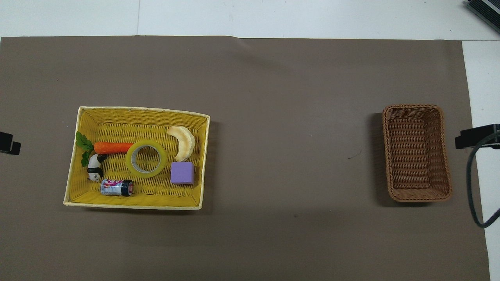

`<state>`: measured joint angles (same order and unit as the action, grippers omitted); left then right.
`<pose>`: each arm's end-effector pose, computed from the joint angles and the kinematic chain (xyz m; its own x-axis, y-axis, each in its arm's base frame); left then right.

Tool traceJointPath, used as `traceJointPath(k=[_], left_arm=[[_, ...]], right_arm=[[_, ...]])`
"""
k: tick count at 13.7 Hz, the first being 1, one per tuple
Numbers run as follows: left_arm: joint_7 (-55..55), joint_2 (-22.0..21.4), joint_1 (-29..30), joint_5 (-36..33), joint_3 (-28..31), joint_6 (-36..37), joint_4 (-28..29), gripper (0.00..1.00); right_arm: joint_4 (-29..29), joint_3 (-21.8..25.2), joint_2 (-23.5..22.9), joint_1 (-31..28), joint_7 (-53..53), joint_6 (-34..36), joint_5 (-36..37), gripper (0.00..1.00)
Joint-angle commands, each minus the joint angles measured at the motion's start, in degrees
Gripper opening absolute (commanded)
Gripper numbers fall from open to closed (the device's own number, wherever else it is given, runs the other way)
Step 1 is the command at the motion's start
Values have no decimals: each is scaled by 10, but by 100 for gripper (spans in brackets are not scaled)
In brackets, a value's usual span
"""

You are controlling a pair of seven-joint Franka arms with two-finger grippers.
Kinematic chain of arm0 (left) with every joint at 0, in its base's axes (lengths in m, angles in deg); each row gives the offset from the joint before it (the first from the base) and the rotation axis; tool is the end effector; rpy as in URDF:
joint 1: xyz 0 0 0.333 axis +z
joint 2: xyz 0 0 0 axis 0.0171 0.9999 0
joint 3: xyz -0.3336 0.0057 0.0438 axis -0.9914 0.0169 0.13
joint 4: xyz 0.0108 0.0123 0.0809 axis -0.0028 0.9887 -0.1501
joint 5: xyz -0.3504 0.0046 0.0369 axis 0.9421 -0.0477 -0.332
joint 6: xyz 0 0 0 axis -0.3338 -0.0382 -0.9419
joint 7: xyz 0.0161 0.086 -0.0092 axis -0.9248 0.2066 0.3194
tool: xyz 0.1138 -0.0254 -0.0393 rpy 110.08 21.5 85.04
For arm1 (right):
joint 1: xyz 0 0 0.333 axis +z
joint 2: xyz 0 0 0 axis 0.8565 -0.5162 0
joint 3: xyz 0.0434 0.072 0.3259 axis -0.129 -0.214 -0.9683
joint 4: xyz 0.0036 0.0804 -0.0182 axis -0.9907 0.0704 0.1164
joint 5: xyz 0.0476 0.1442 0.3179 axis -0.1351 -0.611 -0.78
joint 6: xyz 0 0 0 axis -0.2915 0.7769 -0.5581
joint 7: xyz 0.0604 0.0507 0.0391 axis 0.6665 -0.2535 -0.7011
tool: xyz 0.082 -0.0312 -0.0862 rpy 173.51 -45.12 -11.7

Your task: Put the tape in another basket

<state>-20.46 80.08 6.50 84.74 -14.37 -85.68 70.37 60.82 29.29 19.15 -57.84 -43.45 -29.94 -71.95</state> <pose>0.4715 -0.0045 0.6852 0.9953 -0.0753 -0.0605 -0.0747 -0.9971 0.0127 0.4708 -0.0088 0.6855 0.9991 -0.0404 0.0131 -0.0408 -0.9987 0.0298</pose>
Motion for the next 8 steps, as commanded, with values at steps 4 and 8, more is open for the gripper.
traceJointPath(k=[4,8], left_arm=[[-12,-16,-2,8,5,-6,20,100],[-41,-21,-1,8,5,-7,30,100]], right_arm=[[6,-4,2,-9,-9,-6,-2,100],[7,-4,4,-9,-9,-6,-2,100]])
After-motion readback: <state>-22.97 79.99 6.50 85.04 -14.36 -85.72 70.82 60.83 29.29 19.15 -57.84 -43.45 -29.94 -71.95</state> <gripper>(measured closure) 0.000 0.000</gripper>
